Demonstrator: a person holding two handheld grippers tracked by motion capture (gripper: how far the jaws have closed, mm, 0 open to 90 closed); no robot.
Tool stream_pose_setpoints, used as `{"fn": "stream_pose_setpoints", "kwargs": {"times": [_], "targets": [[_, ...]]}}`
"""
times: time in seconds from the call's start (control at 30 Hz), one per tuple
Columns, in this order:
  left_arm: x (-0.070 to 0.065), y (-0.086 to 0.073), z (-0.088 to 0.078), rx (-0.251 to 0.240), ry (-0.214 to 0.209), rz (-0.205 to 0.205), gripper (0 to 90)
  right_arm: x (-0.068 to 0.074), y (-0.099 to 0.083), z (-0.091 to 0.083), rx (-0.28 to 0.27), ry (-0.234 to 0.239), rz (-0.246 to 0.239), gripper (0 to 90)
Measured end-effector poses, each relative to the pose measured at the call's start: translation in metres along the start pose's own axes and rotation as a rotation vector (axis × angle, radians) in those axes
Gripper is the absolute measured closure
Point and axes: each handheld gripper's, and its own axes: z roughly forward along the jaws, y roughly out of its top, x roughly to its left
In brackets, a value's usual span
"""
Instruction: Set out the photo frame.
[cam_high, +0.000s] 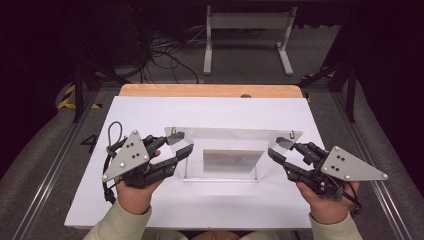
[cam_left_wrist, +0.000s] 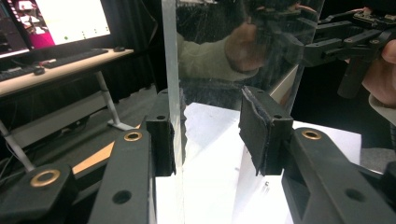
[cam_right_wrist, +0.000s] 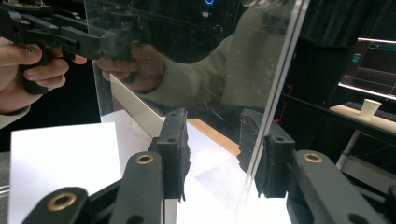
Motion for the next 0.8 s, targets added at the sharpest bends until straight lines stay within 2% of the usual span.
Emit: {"fn": "stream_pose_setpoints", "kwargs": {"times": [0.07,0.23,0.43,0.6,0.67,0.77,0.8], "targets": [[0.0,0.001,-0.002,0.01,-0.009,-0.008,59.1,0.001,0.001,-0.001,0.004,0.001,0.006,60.4],[0.007,-0.003,0.002,0.045,-0.04,-0.071,59.5,0.001,0.001,0.001,0.036,0.01,0.056,60.4],[0.01,-0.005,0.003,0.042,-0.036,-0.088,59.4,-0.004,-0.003,0.006,0.034,0.027,0.08,60.0],[0.012,-0.008,0.003,0.04,-0.03,-0.105,58.8,-0.006,-0.005,0.011,0.014,0.031,0.075,58.6],[0.011,-0.008,0.004,0.041,-0.014,-0.097,57.4,-0.007,-0.005,0.012,0.013,0.029,0.071,58.1],[0.007,-0.01,0.007,0.037,0.031,-0.061,55.1,-0.009,-0.007,0.015,0.006,0.025,0.053,56.1],[0.007,-0.01,0.007,0.037,0.031,-0.061,55.0,-0.009,-0.007,0.016,0.002,0.024,0.054,55.7]]}}
